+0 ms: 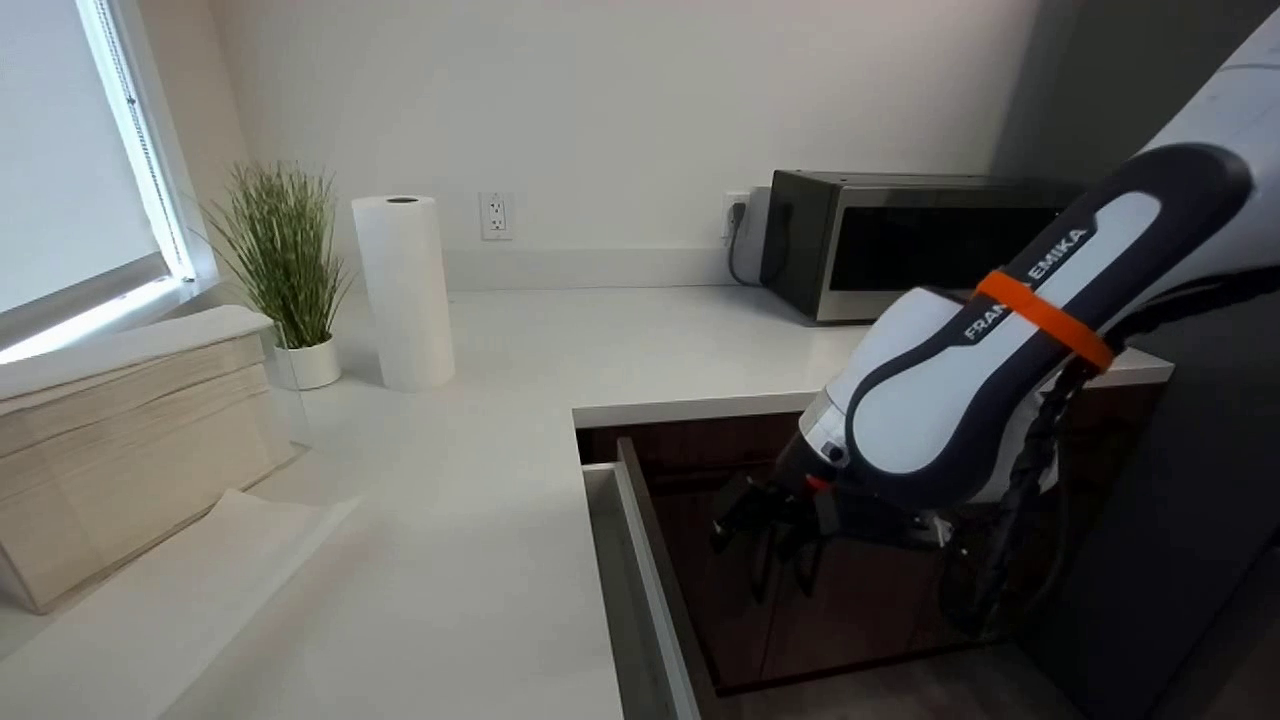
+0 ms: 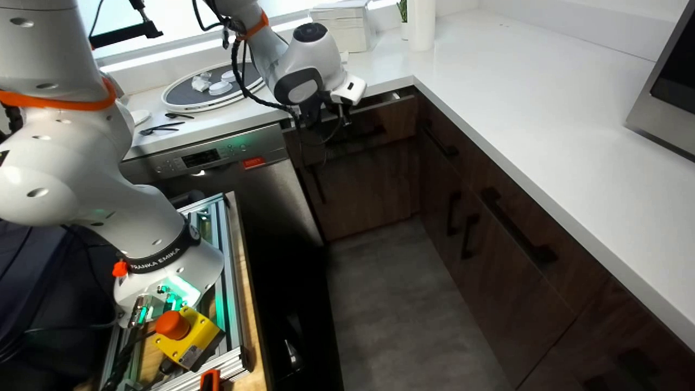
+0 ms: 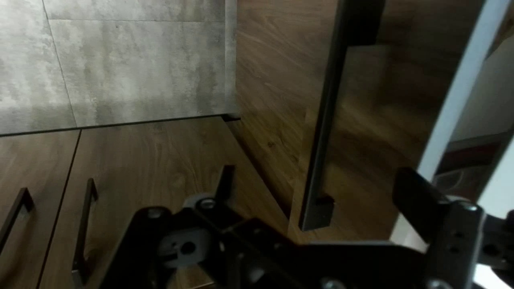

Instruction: Open the drawer

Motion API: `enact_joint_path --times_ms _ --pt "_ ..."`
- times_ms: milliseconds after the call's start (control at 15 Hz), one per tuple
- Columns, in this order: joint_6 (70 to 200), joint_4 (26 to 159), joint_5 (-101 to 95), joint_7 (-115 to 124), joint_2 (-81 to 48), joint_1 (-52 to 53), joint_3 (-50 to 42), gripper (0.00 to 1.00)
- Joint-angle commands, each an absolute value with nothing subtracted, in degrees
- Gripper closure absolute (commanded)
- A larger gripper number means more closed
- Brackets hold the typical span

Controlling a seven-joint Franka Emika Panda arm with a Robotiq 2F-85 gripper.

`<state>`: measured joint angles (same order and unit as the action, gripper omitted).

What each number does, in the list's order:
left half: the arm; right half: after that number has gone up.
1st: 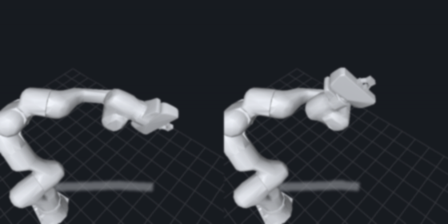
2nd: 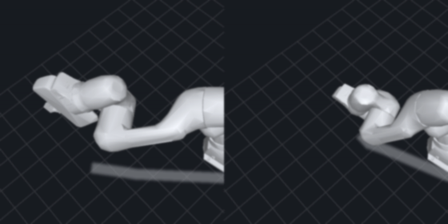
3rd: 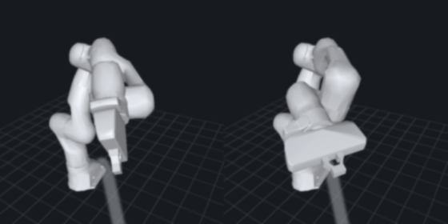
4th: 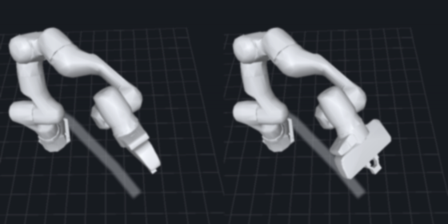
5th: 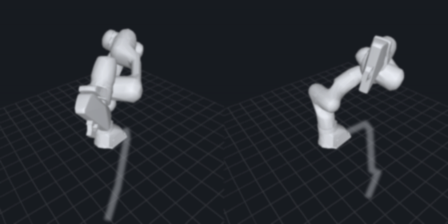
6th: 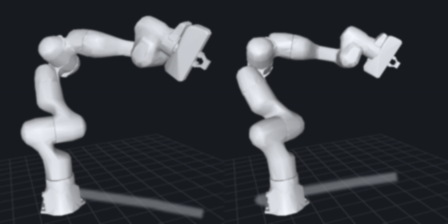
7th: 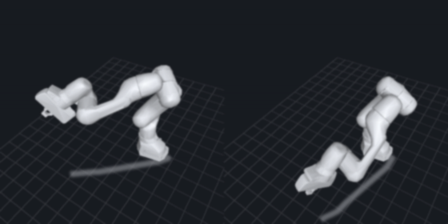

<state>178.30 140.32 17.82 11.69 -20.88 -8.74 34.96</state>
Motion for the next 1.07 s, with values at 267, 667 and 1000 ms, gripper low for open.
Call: enact_joint_path --times_ms 267,667,1000 --pt "155.32 139.7 17.97 7.58 -4.63 -0.91 29.43 0.0" --pt "149.77 138.74 21.38 -1.97 0.01 -1.54 32.21 0.0" --pt "144.81 134.1 8.42 -8.04 -3.22 6.74 23.43 0.0"
